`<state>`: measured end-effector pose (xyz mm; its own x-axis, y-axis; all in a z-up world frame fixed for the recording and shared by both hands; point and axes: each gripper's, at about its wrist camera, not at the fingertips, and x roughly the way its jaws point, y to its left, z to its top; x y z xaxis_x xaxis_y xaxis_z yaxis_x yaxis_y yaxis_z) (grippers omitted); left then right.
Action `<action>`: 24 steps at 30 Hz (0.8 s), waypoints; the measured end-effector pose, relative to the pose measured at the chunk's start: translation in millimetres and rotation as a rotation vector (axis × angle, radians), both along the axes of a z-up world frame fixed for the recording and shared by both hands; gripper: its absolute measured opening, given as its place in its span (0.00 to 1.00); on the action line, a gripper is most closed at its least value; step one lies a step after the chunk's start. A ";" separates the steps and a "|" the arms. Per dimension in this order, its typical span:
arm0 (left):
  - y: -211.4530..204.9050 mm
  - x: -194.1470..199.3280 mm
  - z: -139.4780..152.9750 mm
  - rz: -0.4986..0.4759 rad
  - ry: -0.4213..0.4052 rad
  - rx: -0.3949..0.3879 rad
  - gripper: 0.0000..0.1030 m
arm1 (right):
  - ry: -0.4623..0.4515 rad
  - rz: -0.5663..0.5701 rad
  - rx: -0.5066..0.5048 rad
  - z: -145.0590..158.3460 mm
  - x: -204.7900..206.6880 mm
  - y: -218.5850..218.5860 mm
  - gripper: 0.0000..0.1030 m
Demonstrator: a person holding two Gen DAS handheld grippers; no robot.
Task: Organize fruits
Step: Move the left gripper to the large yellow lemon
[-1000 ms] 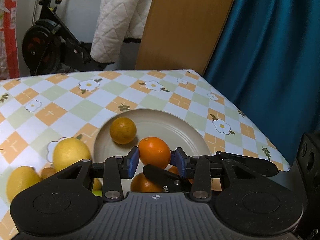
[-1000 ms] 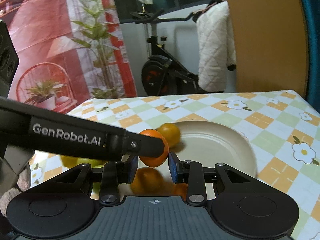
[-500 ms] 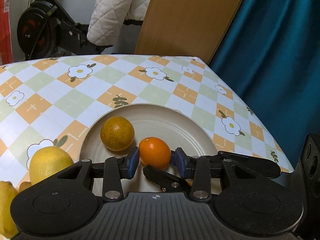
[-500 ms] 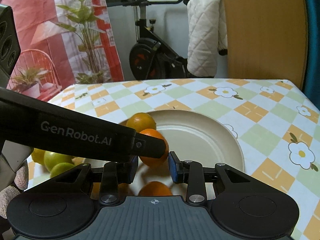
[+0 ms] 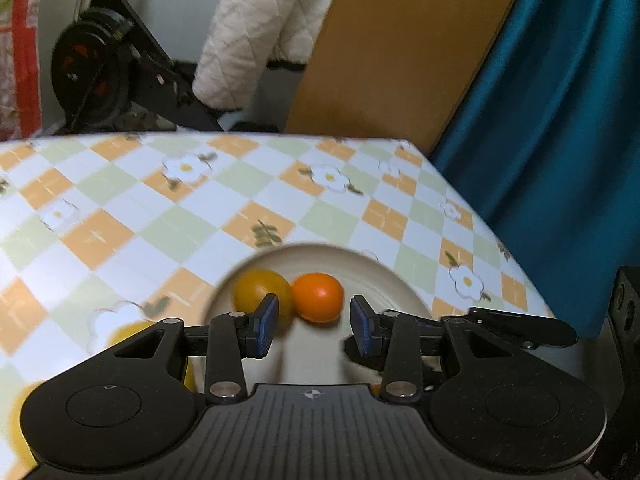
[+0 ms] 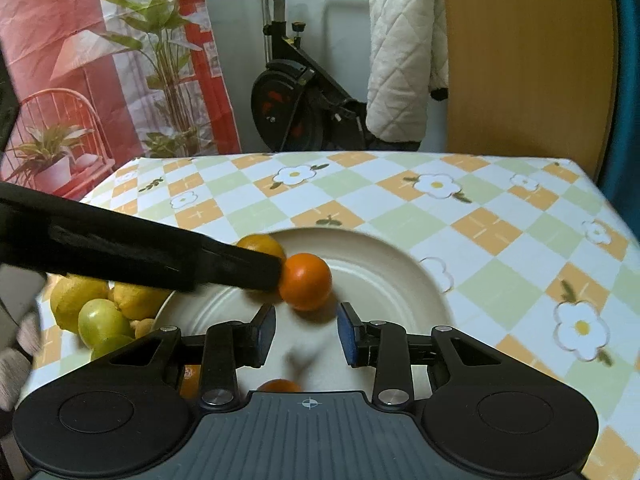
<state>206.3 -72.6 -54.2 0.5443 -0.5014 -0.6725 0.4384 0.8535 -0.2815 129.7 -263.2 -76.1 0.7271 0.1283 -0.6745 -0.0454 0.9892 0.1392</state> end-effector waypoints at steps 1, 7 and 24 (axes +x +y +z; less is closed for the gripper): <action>6.3 -1.9 6.8 0.007 -0.015 -0.001 0.40 | -0.002 0.002 0.001 3.8 -1.1 -1.1 0.31; 53.7 -12.5 45.1 0.078 -0.100 0.009 0.40 | -0.032 0.051 -0.009 31.4 -5.8 8.3 0.31; 143.2 -34.8 52.6 0.183 -0.112 0.073 0.40 | -0.003 0.282 -0.019 42.3 14.6 122.9 0.31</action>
